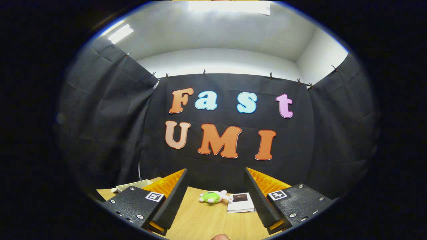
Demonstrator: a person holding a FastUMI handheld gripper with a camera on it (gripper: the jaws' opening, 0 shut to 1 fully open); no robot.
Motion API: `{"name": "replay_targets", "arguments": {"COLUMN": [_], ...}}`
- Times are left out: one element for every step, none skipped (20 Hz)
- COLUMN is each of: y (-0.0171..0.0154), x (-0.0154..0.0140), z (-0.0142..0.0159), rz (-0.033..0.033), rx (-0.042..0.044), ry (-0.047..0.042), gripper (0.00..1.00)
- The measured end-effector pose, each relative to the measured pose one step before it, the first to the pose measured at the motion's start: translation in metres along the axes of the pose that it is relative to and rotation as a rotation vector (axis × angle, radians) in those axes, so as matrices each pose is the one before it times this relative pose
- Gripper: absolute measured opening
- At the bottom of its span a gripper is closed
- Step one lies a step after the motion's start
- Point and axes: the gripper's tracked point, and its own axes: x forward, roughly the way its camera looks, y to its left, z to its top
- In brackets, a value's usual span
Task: Open the storage box then place both shoes into the box .Put the left shoe in first, then the right shoe, with the right side of both shoes facing outward in a uniform manner.
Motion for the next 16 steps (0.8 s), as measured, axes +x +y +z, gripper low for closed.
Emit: {"name": "replay_targets", "arguments": {"y": [-0.00683, -0.00211, -0.00398, -0.00345, -0.00241, -0.00103, -0.00018, 0.00065, 0.00253, 0.00237, -0.00014, -0.00016, -0.00046, -0.00042, 0.00178, 0.00014], "x": [-0.00101, -0.00364, -0.00225, -0.00176, 0.00336, 0.00060, 0.00138, 0.00054, 0.00185, 0.00024, -0.00092, -0.00105, 0.00015, 0.00094, 0.00073, 0.00029], "z": [-0.00170, -0.00192, -0.00163, 0.00109, 0.00107, 0.00093, 0.00140, -0.00080, -0.00053, 0.00057, 0.00057, 0.00081, -0.00071, 0.00048, -0.00127, 0.00020], "rz": [-0.00311, 0.01036, 0.00036, -0.00097, -0.00415, -0.00833, -0.00714, -0.00187, 0.00190, 0.00216, 0.00094, -0.00103, -0.00439, -0.00337, -0.00160, -0.00070], "rx": [0.01237, 0.00100, -0.00475, -0.00751, -0.00650, -0.00412, -0.00424, -0.00516, -0.00335, -0.00369, -0.00221, -0.00334, -0.00024, -0.00013, 0.00152, 0.00030], "ry": [-0.00207, -0.00446, -0.00190, -0.00845, -0.01027, -0.00971, -0.00579, 0.00069, 0.00110, 0.00244, 0.00032, -0.00028, -0.00192, -0.00189, -0.00156, -0.00134], "gripper": [0.98, 0.98, 0.98, 0.98, 0.98, 0.98, 0.98, 0.98, 0.98, 0.98, 0.98, 0.99, 0.99, 0.99, 0.99, 0.98]}}
